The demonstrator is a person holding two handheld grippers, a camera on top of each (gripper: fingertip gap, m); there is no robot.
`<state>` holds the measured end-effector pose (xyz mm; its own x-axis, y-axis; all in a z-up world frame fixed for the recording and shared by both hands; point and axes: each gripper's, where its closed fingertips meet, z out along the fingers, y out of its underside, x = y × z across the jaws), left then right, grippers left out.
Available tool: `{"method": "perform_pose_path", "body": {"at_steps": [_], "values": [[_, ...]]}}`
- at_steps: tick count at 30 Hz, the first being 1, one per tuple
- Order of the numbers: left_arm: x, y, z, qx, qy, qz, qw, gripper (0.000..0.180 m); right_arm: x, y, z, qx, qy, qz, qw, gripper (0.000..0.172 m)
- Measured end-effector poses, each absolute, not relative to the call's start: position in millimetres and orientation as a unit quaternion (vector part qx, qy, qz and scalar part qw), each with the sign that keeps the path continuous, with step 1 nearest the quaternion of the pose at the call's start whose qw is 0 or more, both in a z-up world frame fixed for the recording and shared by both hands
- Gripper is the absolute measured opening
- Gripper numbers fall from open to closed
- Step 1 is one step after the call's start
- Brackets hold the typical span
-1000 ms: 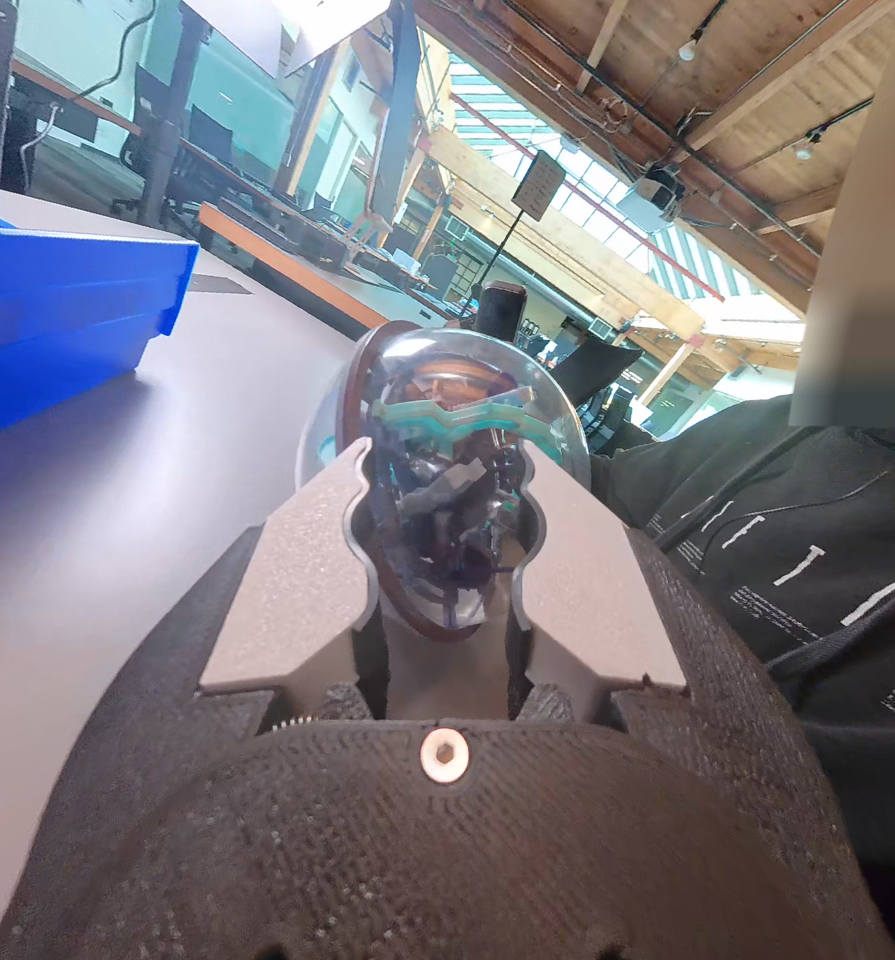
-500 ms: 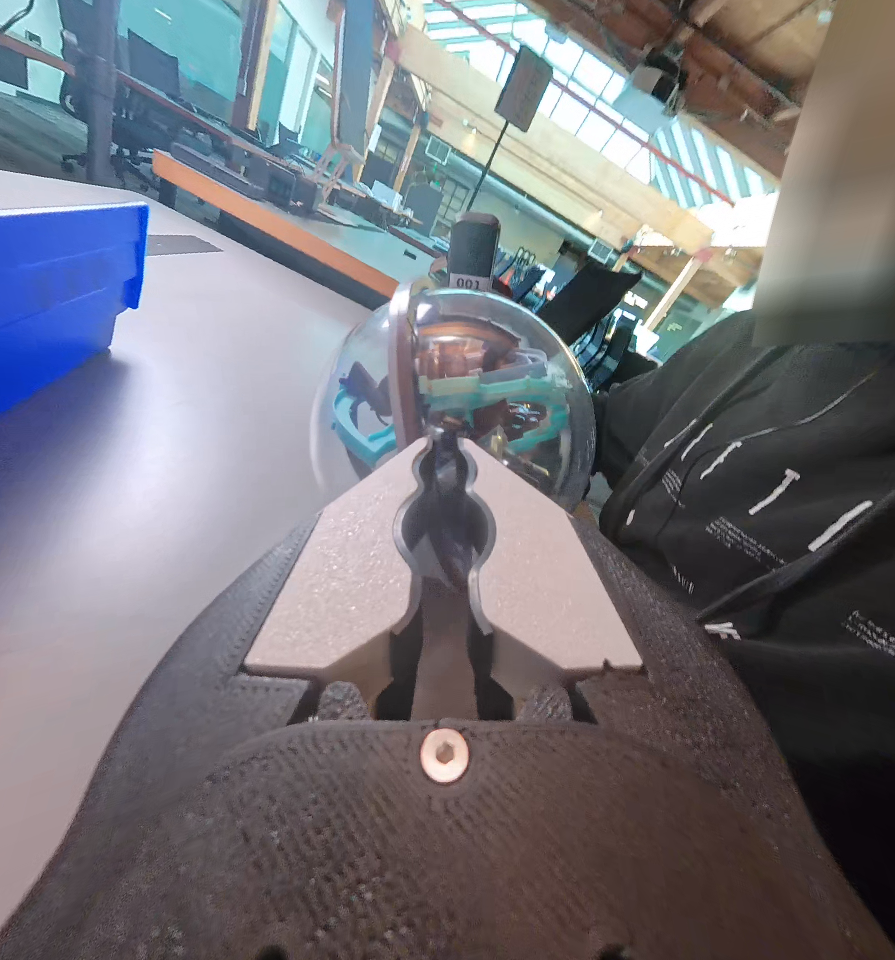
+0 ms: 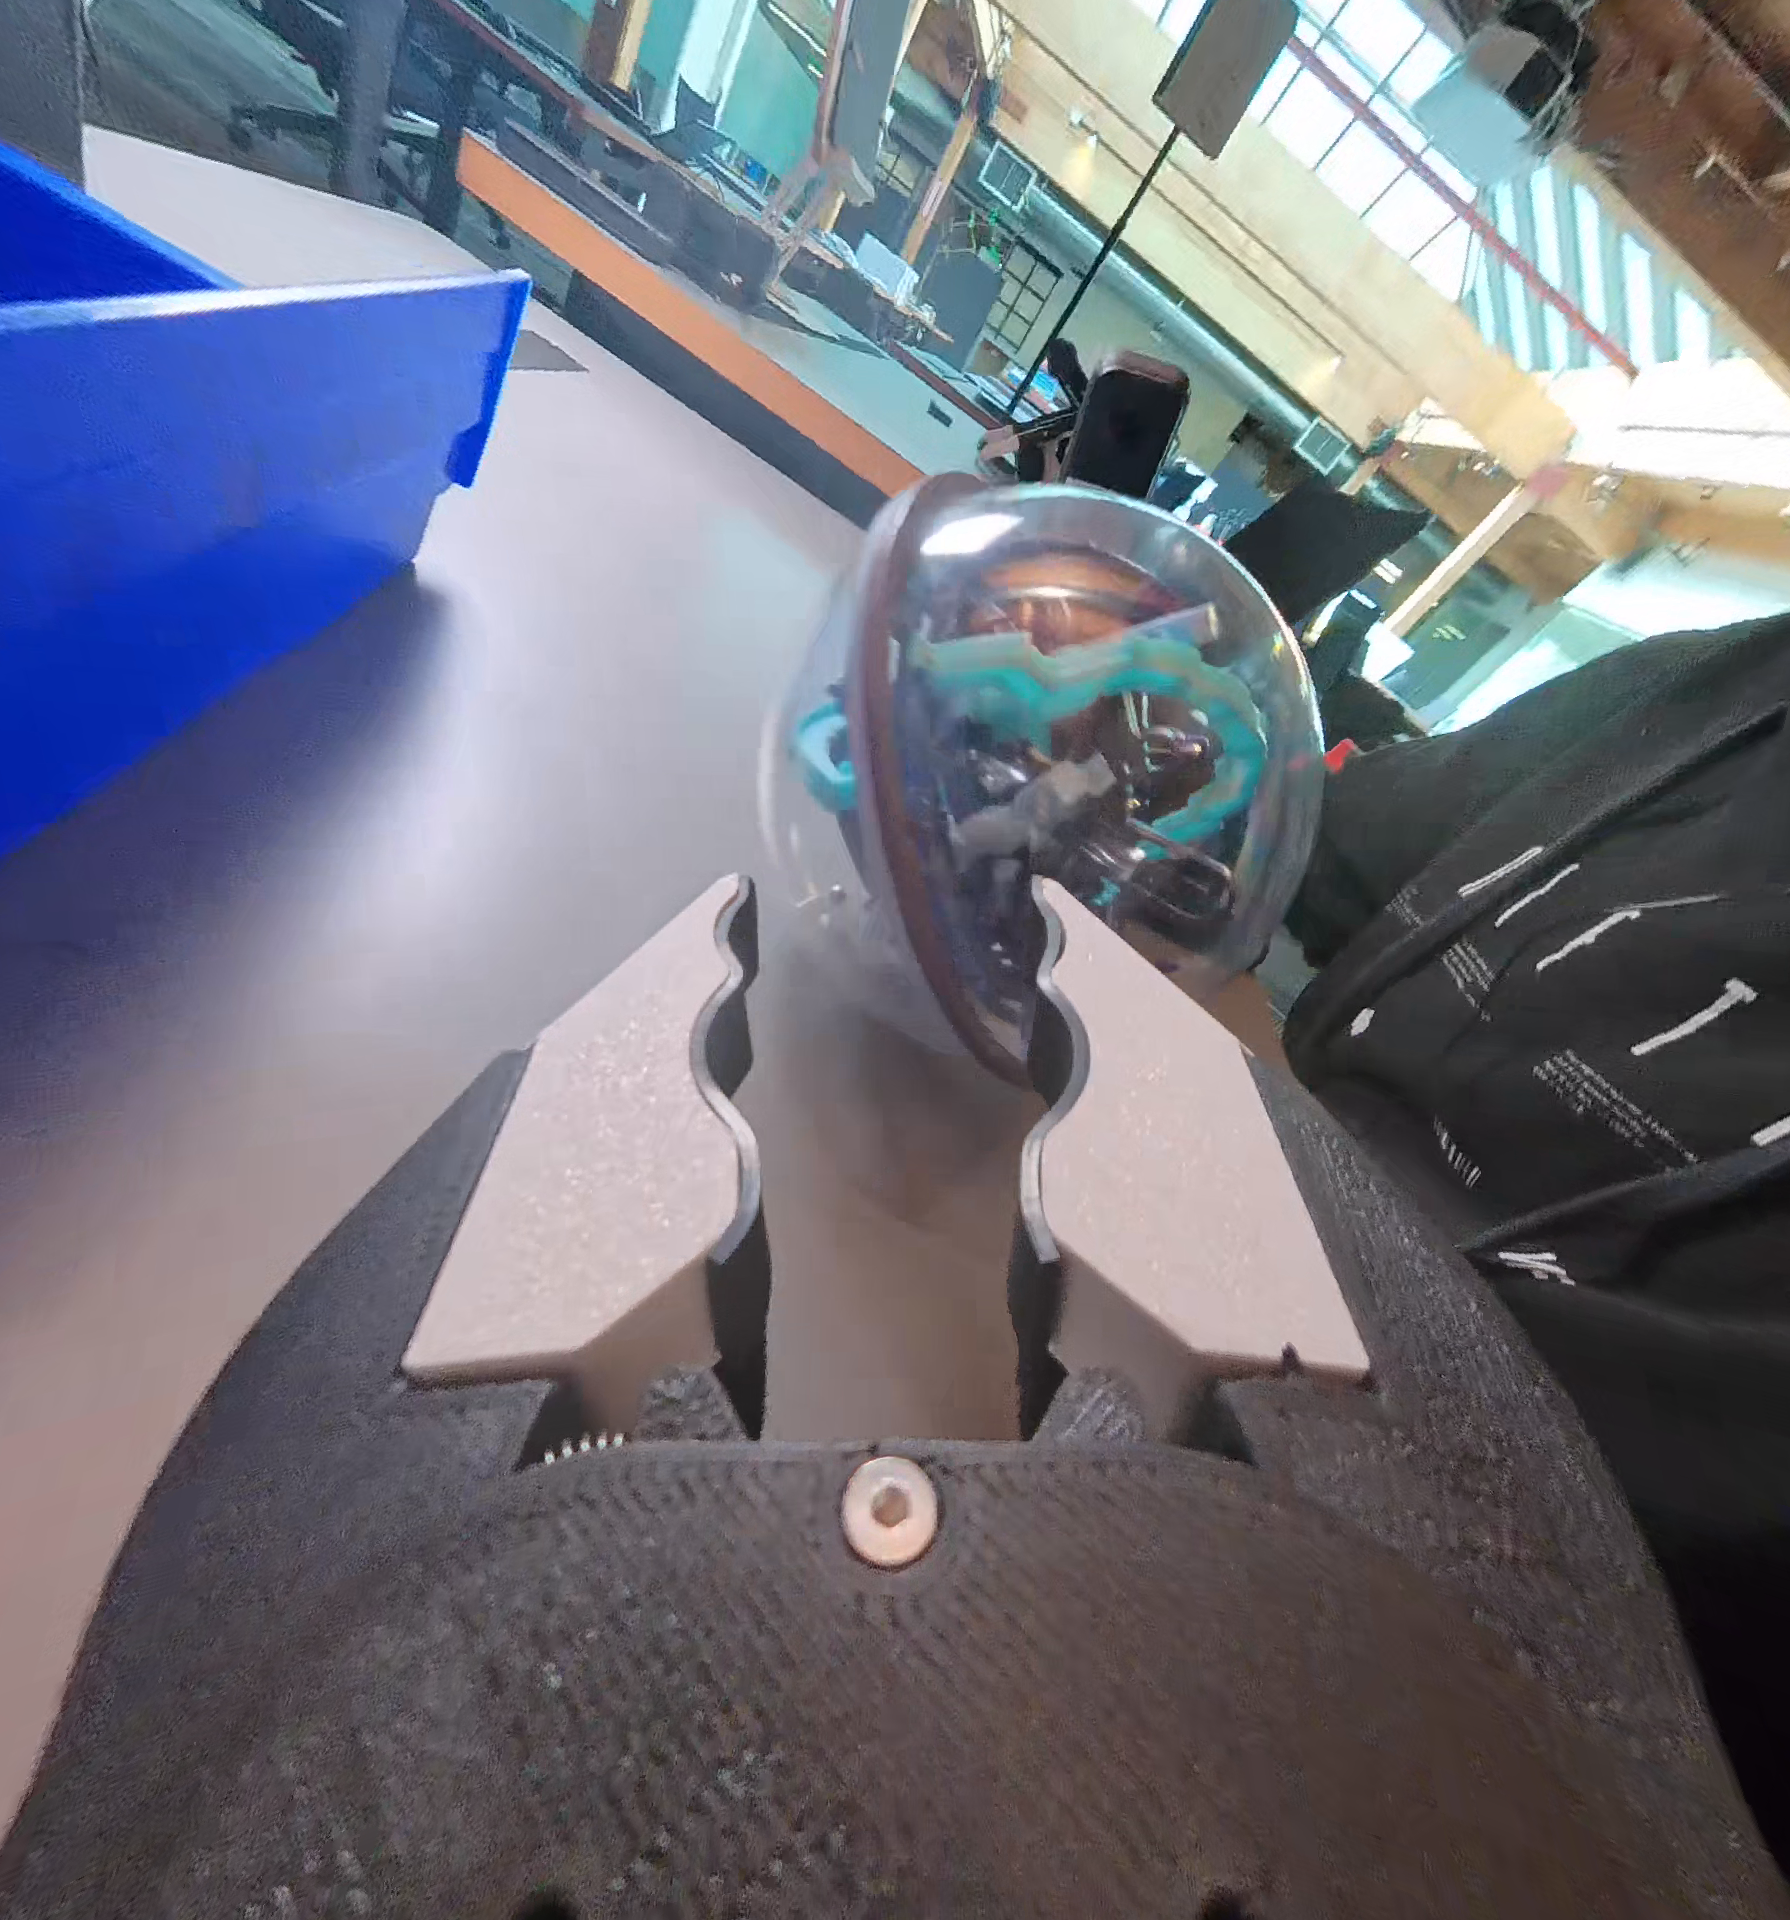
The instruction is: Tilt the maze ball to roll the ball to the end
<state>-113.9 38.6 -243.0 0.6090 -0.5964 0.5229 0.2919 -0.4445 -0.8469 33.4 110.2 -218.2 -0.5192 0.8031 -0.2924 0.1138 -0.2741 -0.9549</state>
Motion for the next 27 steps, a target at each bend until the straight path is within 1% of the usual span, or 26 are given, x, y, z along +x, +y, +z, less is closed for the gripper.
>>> {"method": "perform_pose_path", "body": {"at_steps": [3, 5, 7, 10, 16, 17, 18, 27], "values": [[-101, 40, -243, -0.725, 0.132, -0.46, 0.495, 0.051, 34, 108, -217, -0.414, -0.549, 0.679, 0.257, 0.008], [-84, 31, -238, -0.71, 0.165, -0.491, 0.477, 0.048, 34, 109, -217, -0.416, -0.549, 0.677, 0.261, 0.007], [-79, 28, -239, -0.714, 0.174, -0.485, 0.475, 0.049, 34, 111, -216, -0.417, -0.545, 0.677, 0.265, 0.007], [-76, 25, -237, -0.706, 0.17, -0.486, 0.487, 0.033, 35, 112, -214, -0.416, -0.541, 0.681, 0.265, 0.007], [-71, 21, -238, -0.709, 0.177, -0.474, 0.492, 0.025, 35, 114, -213, -0.417, -0.537, 0.683, 0.267, 0.007], [-70, 21, -239, -0.71, 0.18, -0.472, 0.491, 0.019, 35, 115, -214, -0.42, -0.535, 0.683, 0.268, 0.007], [-69, 21, -240, -0.71, 0.185, -0.469, 0.492, 0.007, 35, 116, -214, -0.421, -0.534, 0.682, 0.267, 0.007], [-65, 21, -238, -0.713, 0.191, -0.451, 0.502, 0.007, 36, 117, -211, -0.422, -0.527, 0.688, 0.267, 0.01]]}}
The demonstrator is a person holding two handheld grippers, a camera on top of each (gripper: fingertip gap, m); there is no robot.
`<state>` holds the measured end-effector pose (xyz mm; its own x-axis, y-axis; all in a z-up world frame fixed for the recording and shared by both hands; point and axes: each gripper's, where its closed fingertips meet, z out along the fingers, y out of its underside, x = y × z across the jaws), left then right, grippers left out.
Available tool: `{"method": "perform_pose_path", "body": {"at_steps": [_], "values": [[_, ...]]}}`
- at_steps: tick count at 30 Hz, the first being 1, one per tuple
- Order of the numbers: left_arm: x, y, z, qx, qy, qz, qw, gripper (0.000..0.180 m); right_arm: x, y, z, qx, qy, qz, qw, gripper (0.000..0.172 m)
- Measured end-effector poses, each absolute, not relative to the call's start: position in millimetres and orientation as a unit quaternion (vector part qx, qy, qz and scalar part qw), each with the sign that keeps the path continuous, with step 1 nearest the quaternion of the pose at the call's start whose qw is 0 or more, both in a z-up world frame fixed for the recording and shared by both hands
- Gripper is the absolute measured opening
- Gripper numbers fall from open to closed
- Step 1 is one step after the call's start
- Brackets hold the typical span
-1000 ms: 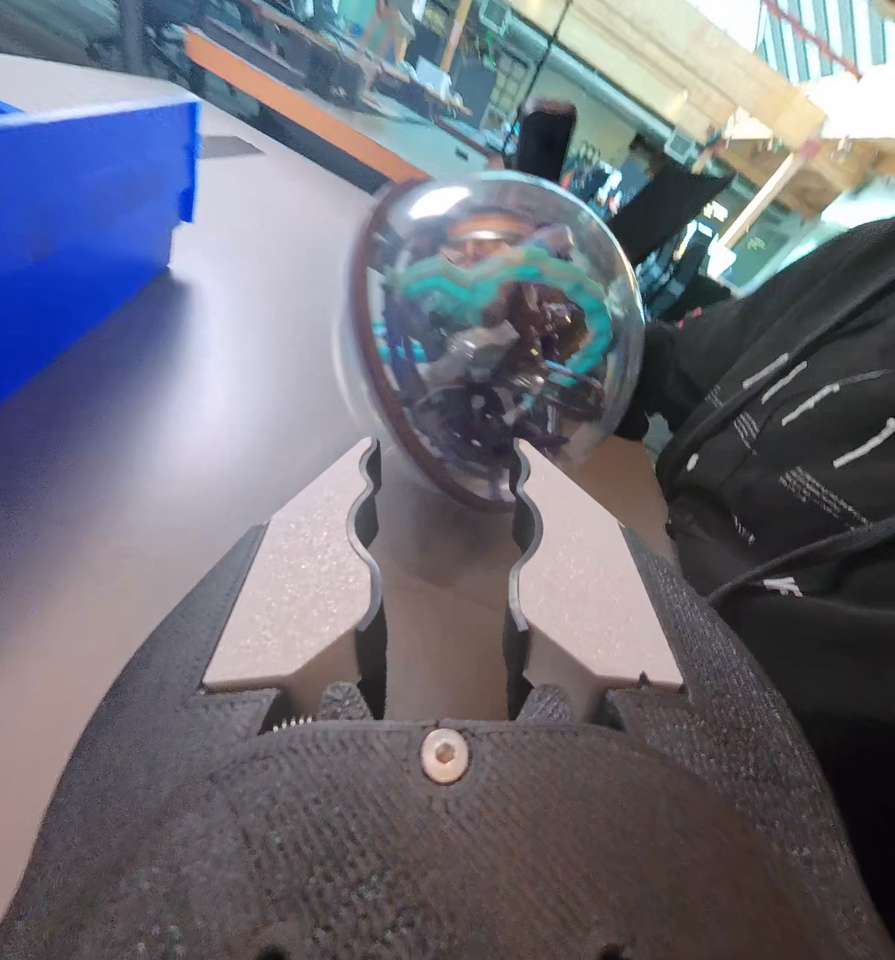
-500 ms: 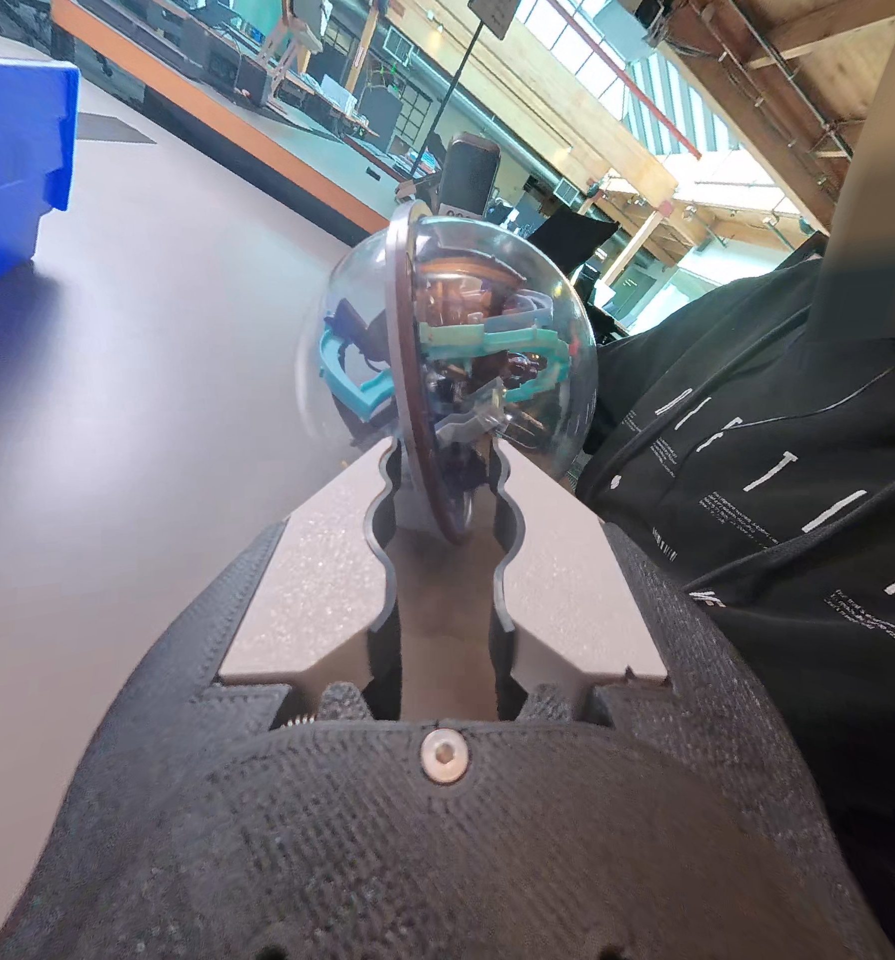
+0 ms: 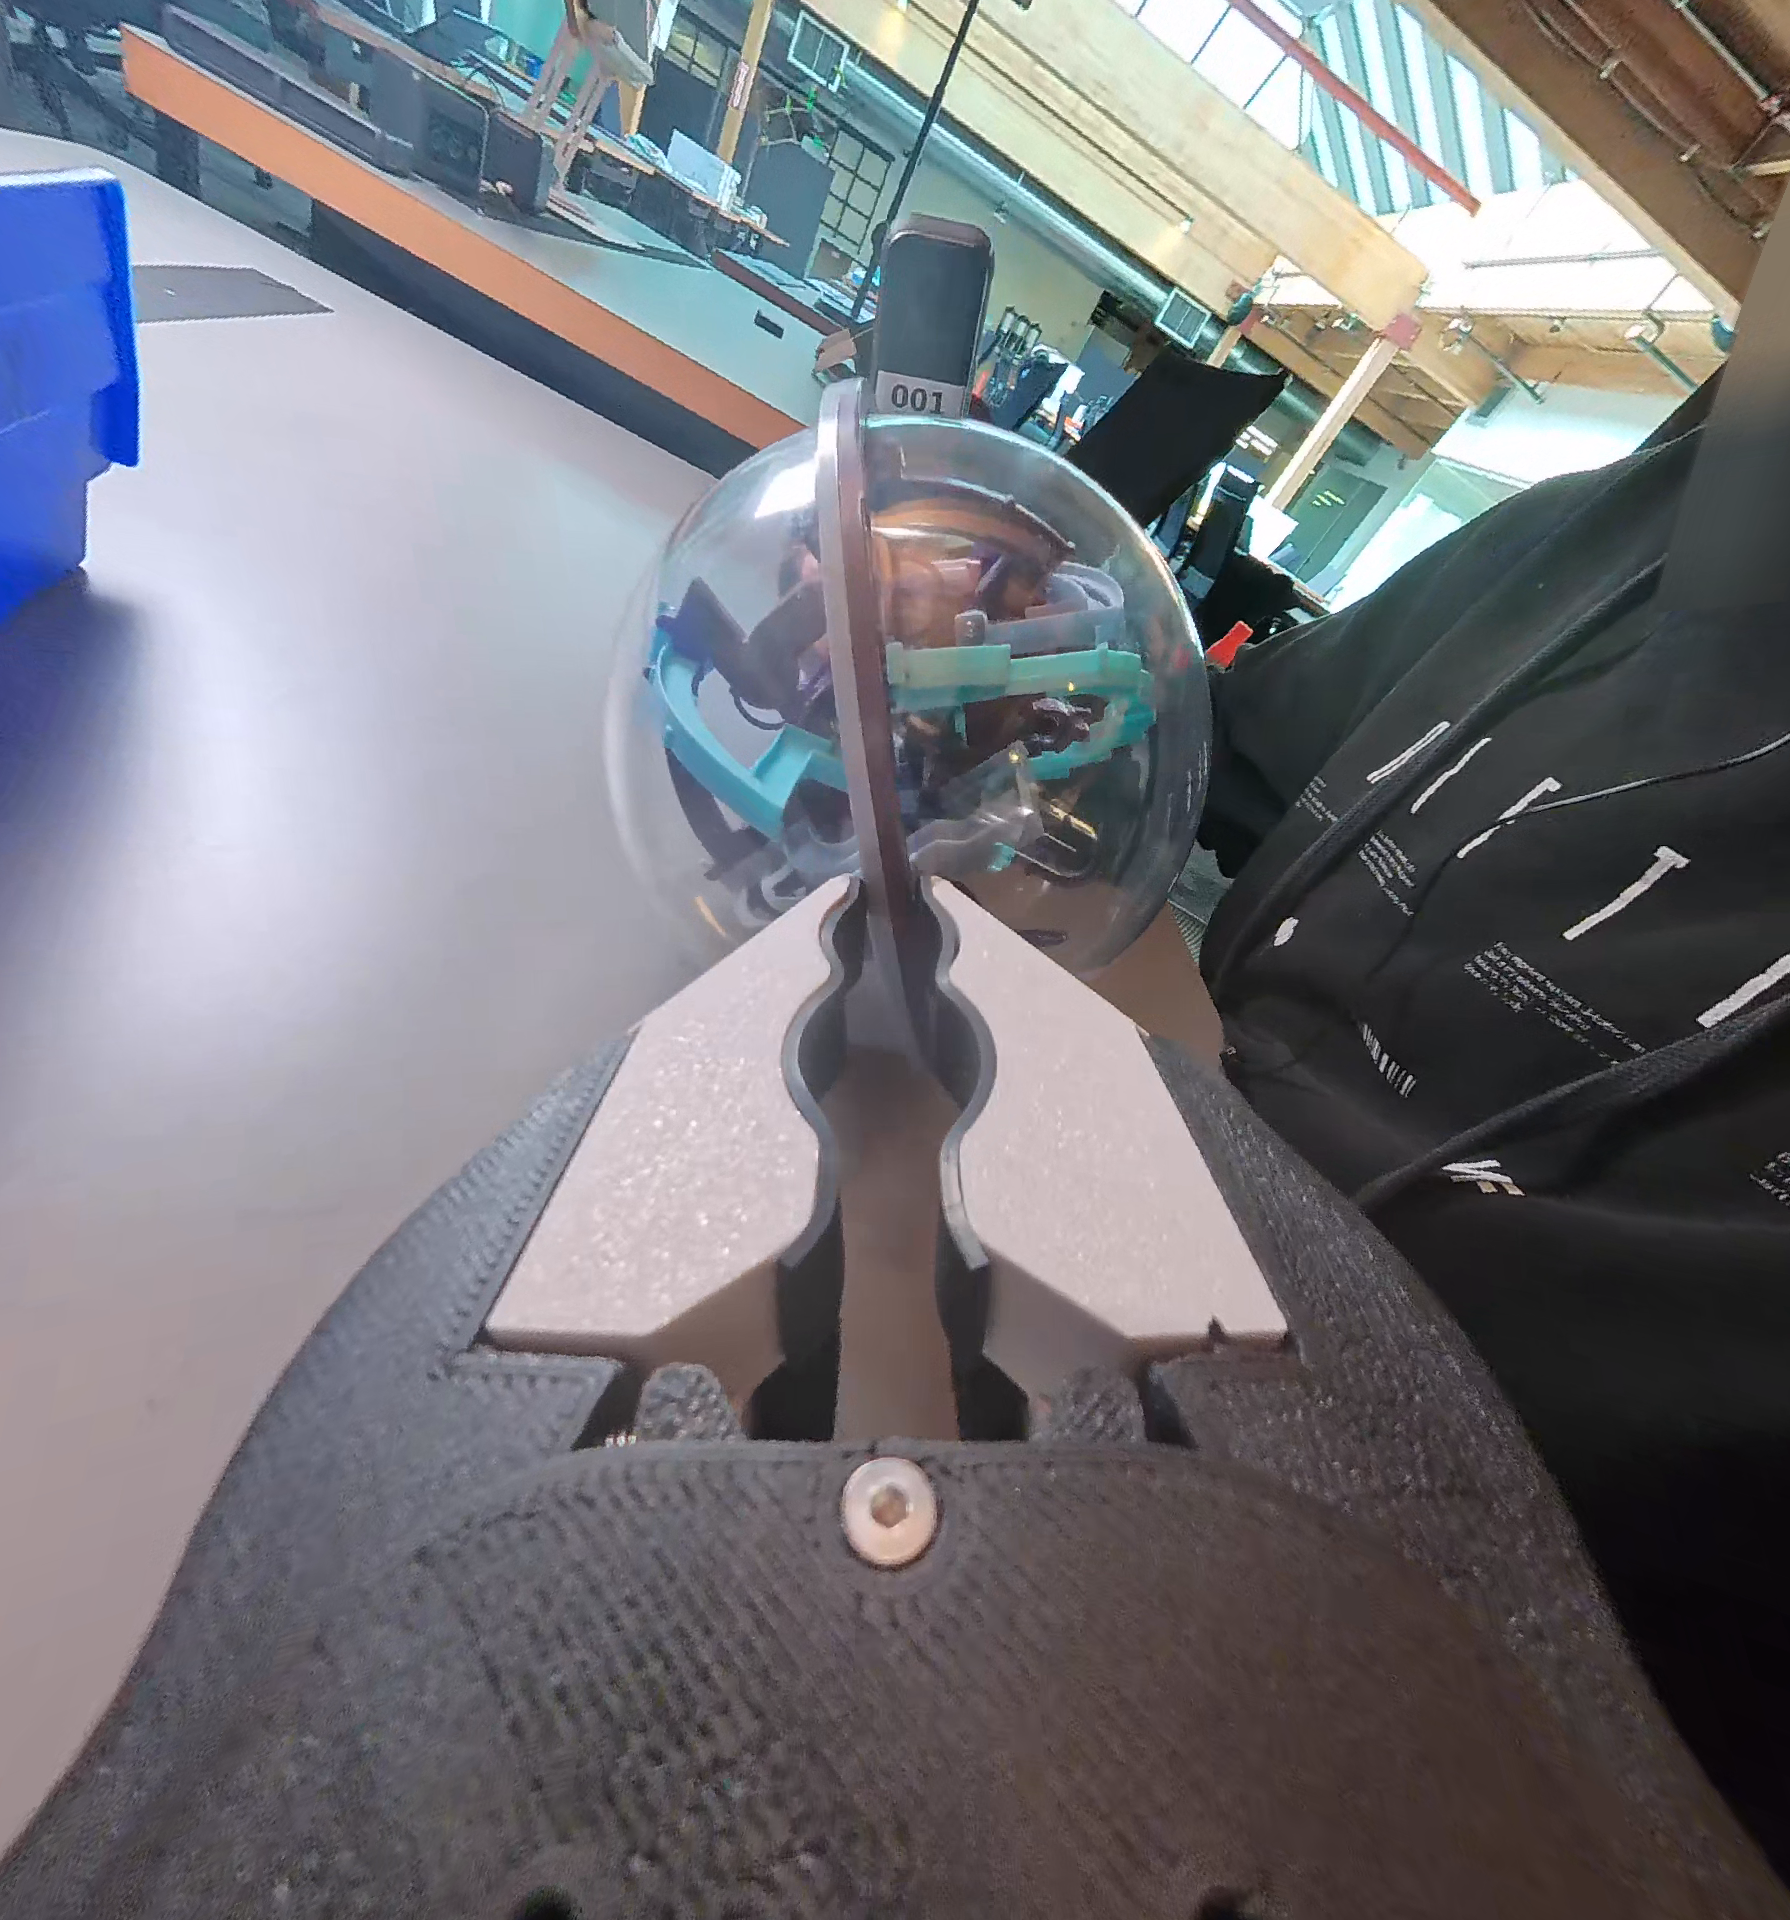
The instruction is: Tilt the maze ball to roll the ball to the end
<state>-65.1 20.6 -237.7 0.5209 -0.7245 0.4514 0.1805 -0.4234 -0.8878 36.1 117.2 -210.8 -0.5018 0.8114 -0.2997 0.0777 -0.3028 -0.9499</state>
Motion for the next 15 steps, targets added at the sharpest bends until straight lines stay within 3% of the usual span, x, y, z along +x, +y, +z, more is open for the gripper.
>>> {"method": "perform_pose_path", "body": {"at_steps": [6, 9, 12, 15], "values": [[-63, 20, -236, -0.717, 0.194, -0.435, 0.508, 0.007, 41, 129, -218, -0.444, -0.551, 0.653, 0.271, 0.033], [-63, 20, -236, -0.719, 0.197, -0.429, 0.511, 0.007, 51, 130, -226, -0.455, -0.566, 0.65, 0.224, 0.035], [-59, 19, -234, -0.717, 0.199, -0.428, 0.513, 0.007, 51, 113, -235, -0.447, -0.589, 0.647, 0.185, 0.03], [-59, 18, -234, -0.72, 0.195, -0.418, 0.518, 0.007, 52, 110, -226, -0.432, -0.58, 0.663, 0.193, 0.006]]}}
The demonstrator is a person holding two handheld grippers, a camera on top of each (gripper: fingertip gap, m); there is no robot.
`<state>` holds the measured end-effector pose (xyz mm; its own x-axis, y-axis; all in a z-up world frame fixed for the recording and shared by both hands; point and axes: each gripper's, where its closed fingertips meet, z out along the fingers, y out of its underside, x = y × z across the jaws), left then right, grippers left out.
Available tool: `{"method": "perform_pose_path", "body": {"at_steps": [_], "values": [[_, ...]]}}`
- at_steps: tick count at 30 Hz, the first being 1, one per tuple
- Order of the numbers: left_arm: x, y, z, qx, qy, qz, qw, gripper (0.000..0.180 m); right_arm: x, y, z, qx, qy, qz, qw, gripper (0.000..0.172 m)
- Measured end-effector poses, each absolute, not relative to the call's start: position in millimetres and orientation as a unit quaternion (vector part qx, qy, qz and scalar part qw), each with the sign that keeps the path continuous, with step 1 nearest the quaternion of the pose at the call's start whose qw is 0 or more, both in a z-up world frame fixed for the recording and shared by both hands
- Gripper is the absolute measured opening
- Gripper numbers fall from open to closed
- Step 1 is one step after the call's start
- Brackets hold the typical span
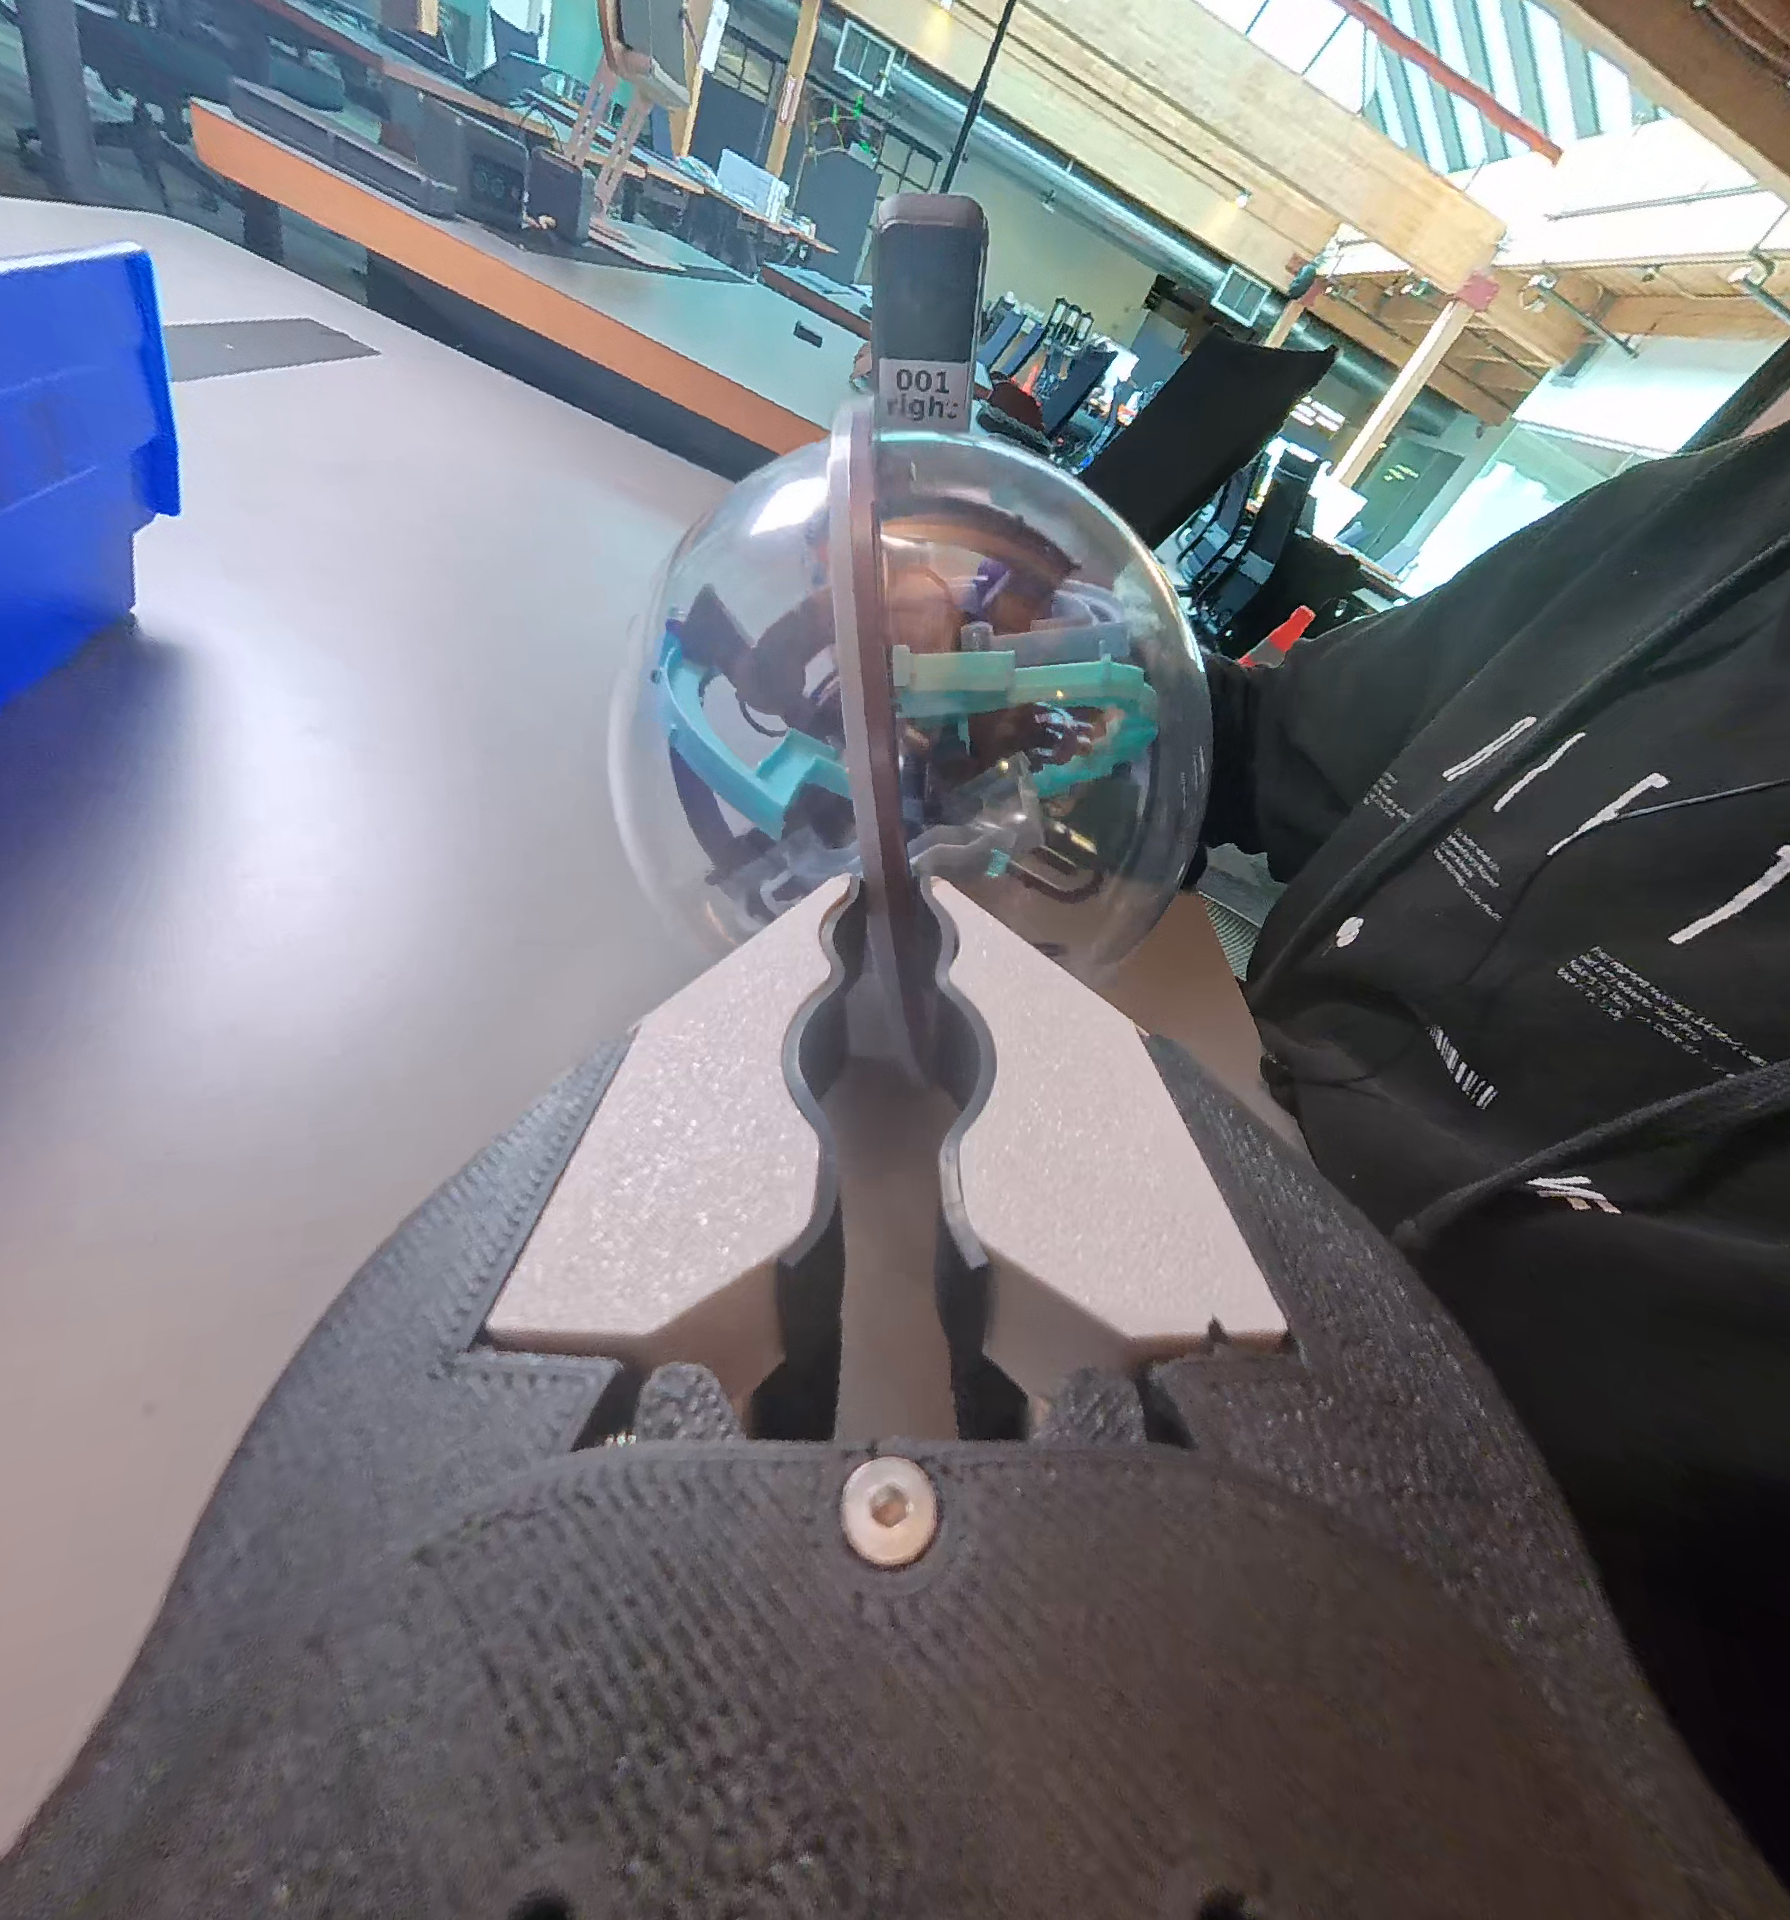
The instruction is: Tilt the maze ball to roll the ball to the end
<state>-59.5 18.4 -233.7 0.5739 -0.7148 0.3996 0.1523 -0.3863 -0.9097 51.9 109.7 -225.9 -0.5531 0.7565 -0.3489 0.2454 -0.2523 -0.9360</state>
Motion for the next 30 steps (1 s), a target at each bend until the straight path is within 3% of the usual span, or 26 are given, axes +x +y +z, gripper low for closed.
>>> {"method": "perform_pose_path", "body": {"at_steps": [5, 9, 15, 22, 30], "values": [[-53, 16, -237, -0.721, 0.197, -0.421, 0.514, 0.008, 54, 112, -223, -0.427, -0.572, 0.673, 0.194, 0.005], [-52, 13, -248, -0.734, 0.213, -0.413, 0.495, 0.024, 55, 112, -227, -0.42, -0.589, 0.657, 0.214, 0.005], [-45, 12, -256, -0.741, 0.231, -0.407, 0.481, 0.006, 57, 114, -223, -0.413, -0.574, 0.675, 0.211, 0.005], [-49, 16, -244, -0.735, 0.241, -0.36, 0.522, 0.006, 61, 111, -225, -0.402, -0.592, 0.661, 0.225, 0.005], [-52, 17, -221, -0.71, 0.259, -0.305, 0.58, 0.005, 58, 112, -195, -0.358, -0.598, 0.643, 0.317, 0.005]]}}
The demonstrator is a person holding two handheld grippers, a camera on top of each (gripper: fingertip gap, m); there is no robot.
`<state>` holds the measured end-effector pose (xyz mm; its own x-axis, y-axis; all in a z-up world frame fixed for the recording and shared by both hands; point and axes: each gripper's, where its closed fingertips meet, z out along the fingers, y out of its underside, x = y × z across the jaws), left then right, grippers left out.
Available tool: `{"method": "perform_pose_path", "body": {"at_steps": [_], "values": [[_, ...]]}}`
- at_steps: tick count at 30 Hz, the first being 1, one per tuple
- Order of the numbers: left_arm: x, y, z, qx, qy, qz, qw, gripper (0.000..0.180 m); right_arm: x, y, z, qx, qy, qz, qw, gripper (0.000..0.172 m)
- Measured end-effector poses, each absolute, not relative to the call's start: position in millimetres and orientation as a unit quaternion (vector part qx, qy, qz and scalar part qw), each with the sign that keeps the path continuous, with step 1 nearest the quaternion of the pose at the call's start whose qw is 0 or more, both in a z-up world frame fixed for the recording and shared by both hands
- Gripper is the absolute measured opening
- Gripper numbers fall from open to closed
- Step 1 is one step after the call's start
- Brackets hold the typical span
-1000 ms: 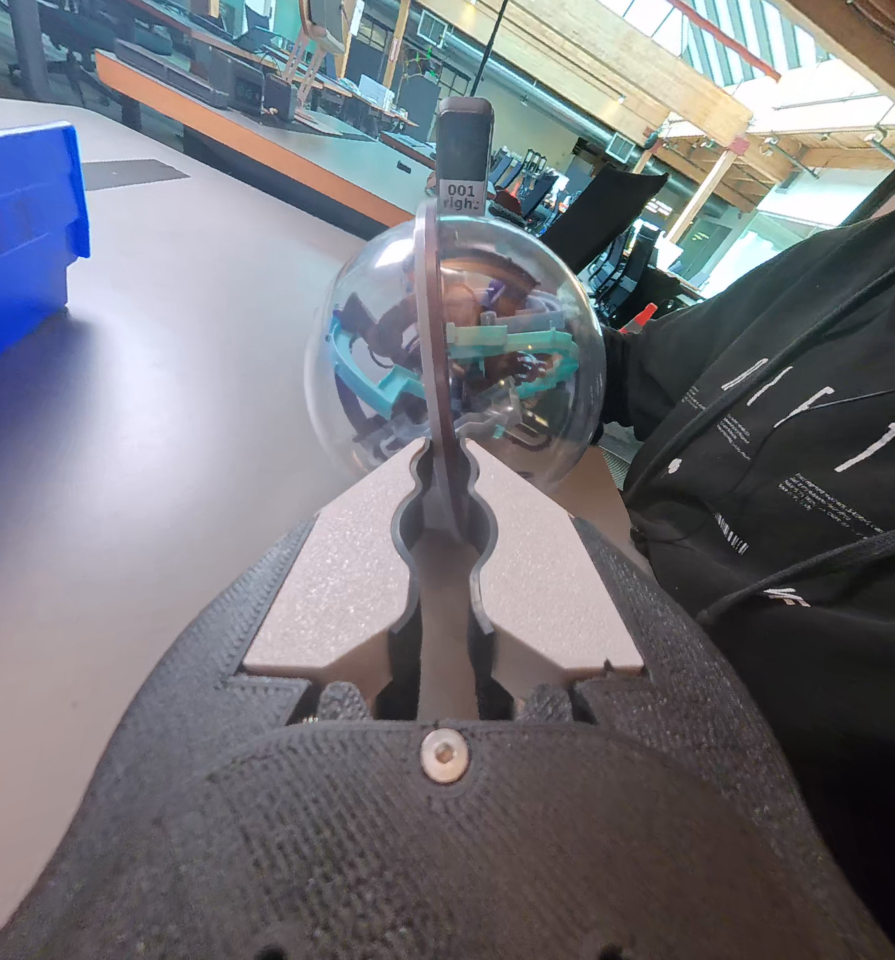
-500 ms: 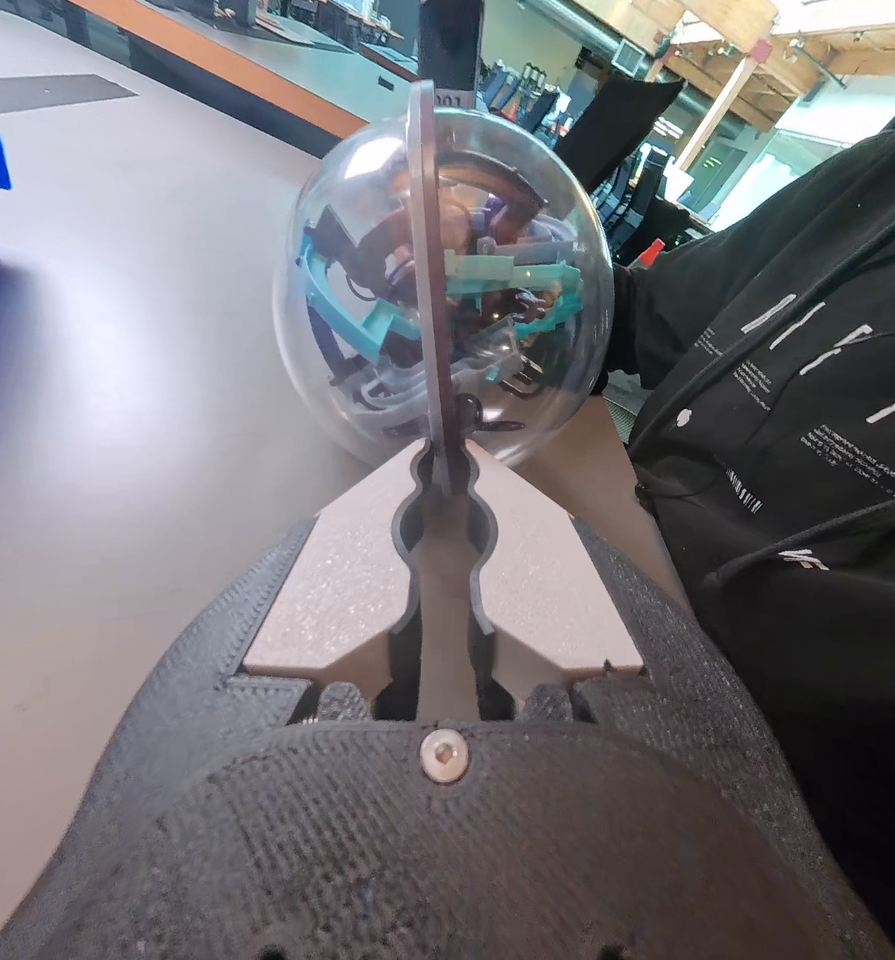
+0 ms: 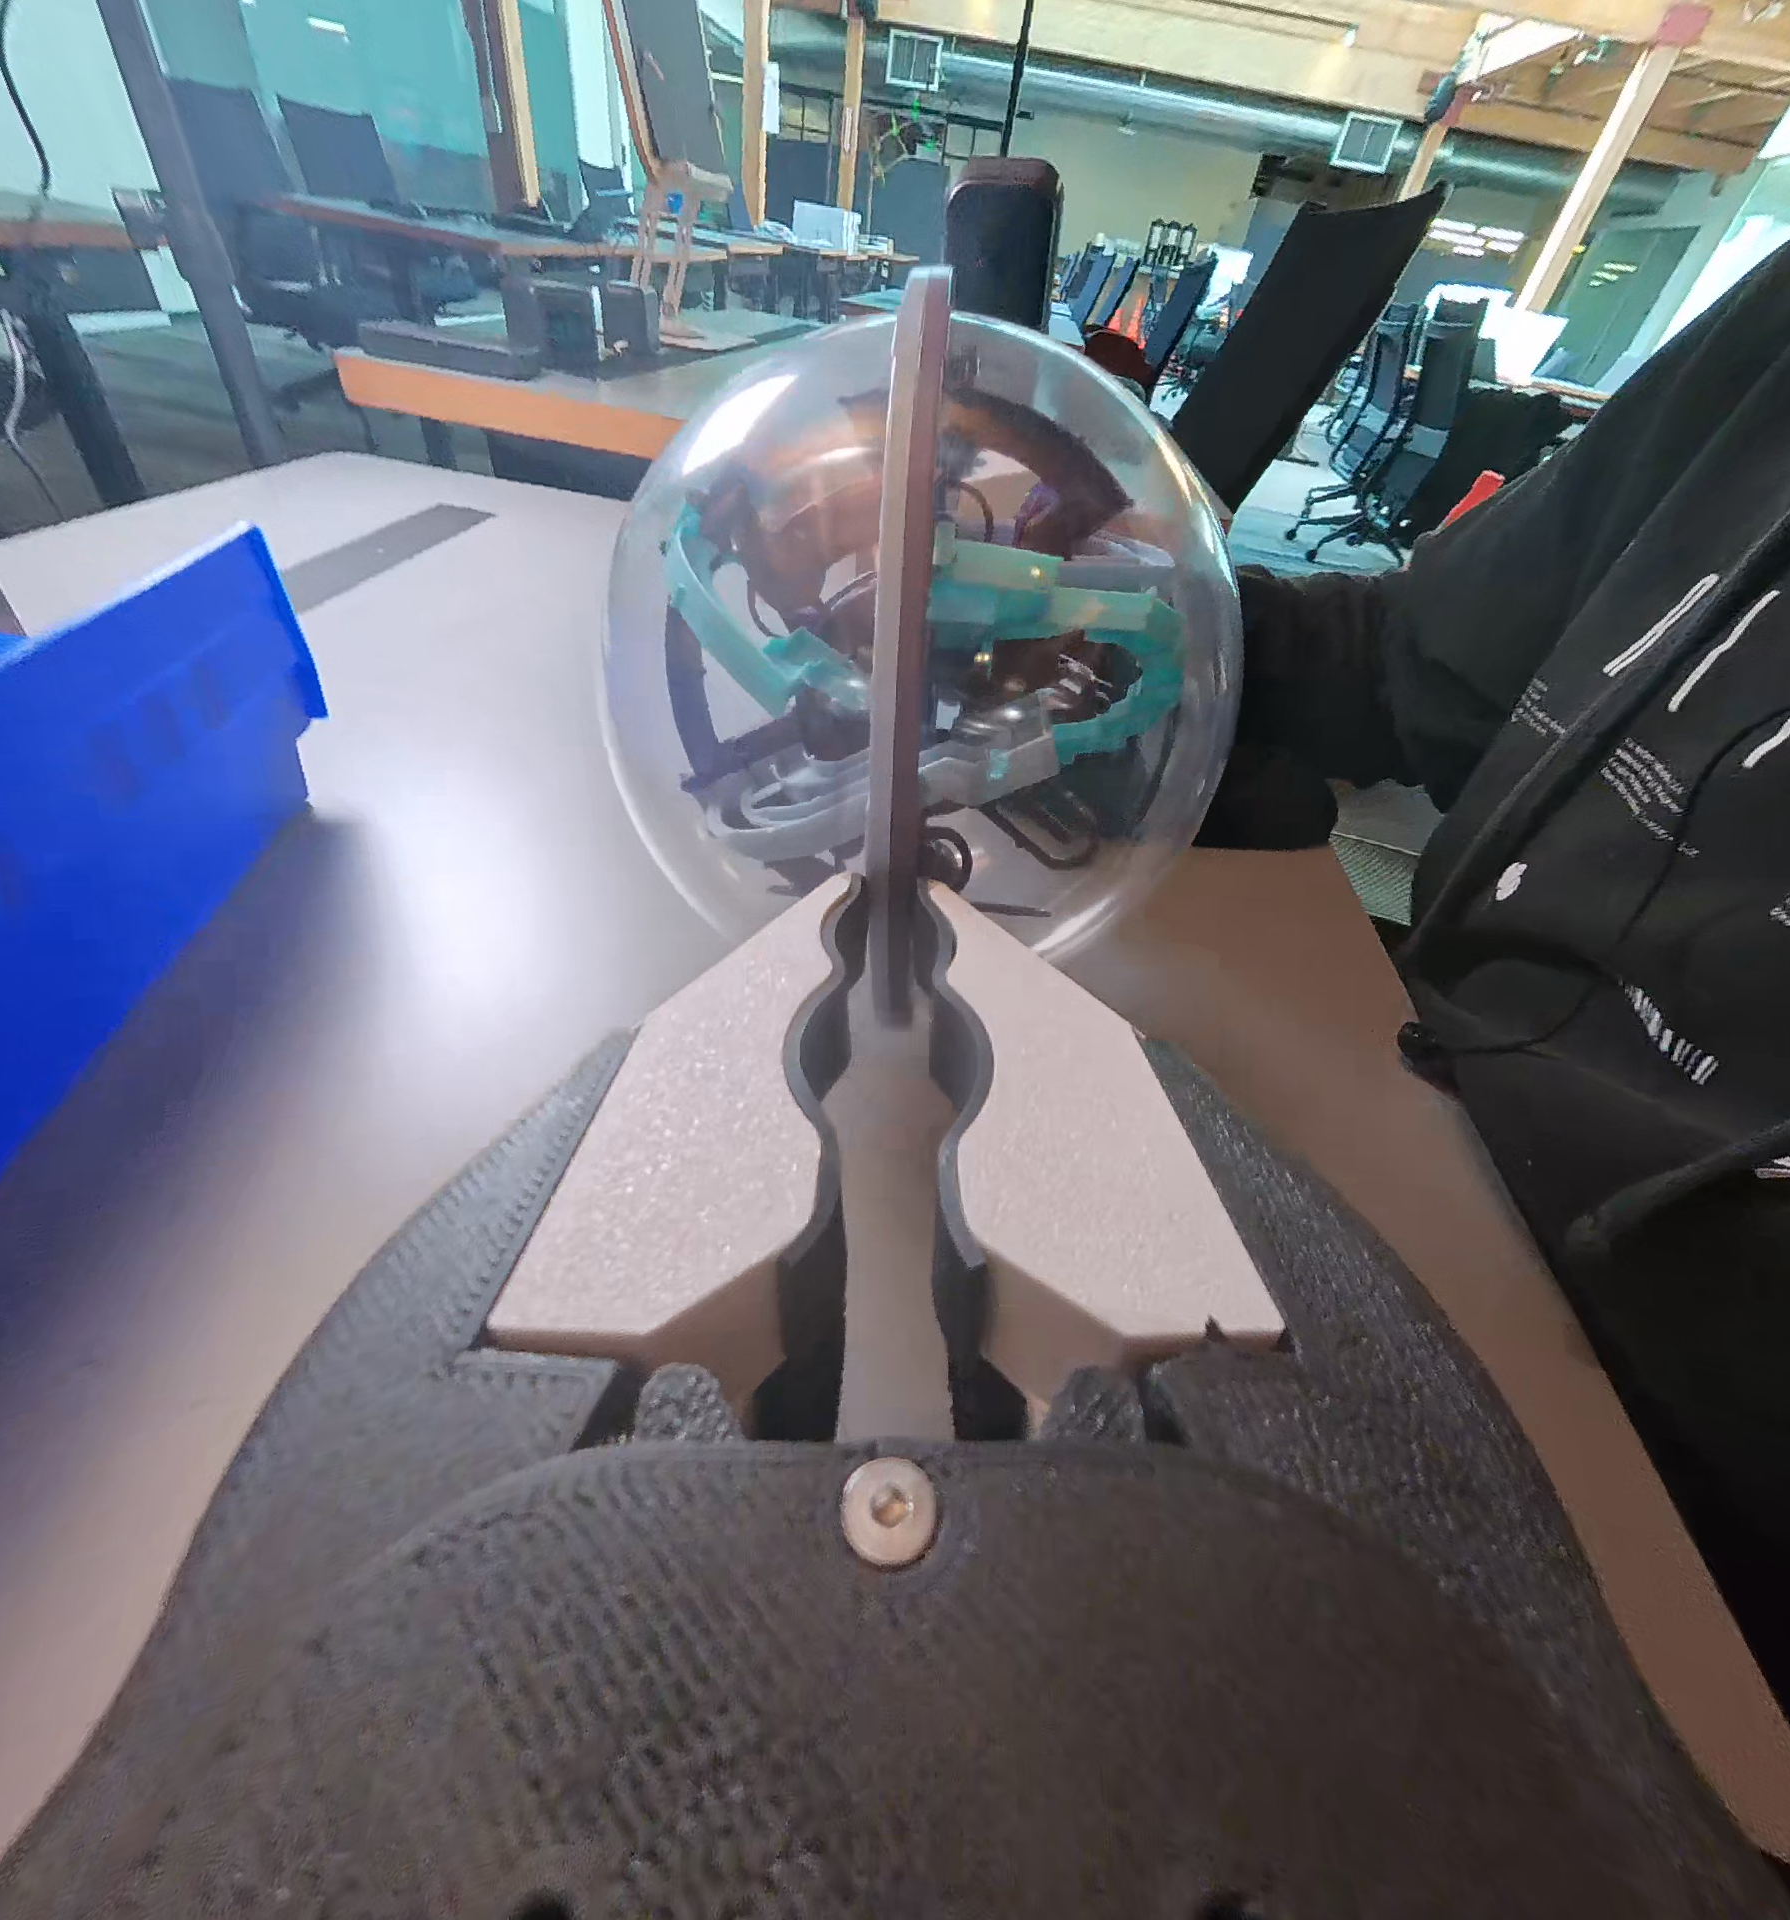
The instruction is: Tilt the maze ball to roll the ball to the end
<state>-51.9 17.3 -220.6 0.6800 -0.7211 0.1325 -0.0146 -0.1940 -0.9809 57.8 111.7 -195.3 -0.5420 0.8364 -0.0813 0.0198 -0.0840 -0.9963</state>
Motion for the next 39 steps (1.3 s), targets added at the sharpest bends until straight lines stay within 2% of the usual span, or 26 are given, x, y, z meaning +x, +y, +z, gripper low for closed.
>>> {"method": "perform_pose_path", "body": {"at_steps": [11, 16, 29, 39], "values": [[-68, 14, -165, -0.643, 0.262, -0.216, 0.687, 0.006, 41, 112, -151, -0.31, -0.661, 0.549, 0.406, 0.006], [-75, 9, -161, -0.631, 0.252, -0.206, 0.704, 0.006, 27, 116, -148, -0.311, -0.65, 0.552, 0.42, 0.006], [-76, 22, -216, -0.7, 0.241, -0.25, 0.624, 0.006, 30, 121, -186, -0.337, -0.651, 0.556, 0.392, 0.005], [-82, 36, -264, -0.768, 0.232, -0.219, 0.555, 0.006, 33, 110, -200, -0.307, -0.689, 0.507, 0.417, 0.005]]}}
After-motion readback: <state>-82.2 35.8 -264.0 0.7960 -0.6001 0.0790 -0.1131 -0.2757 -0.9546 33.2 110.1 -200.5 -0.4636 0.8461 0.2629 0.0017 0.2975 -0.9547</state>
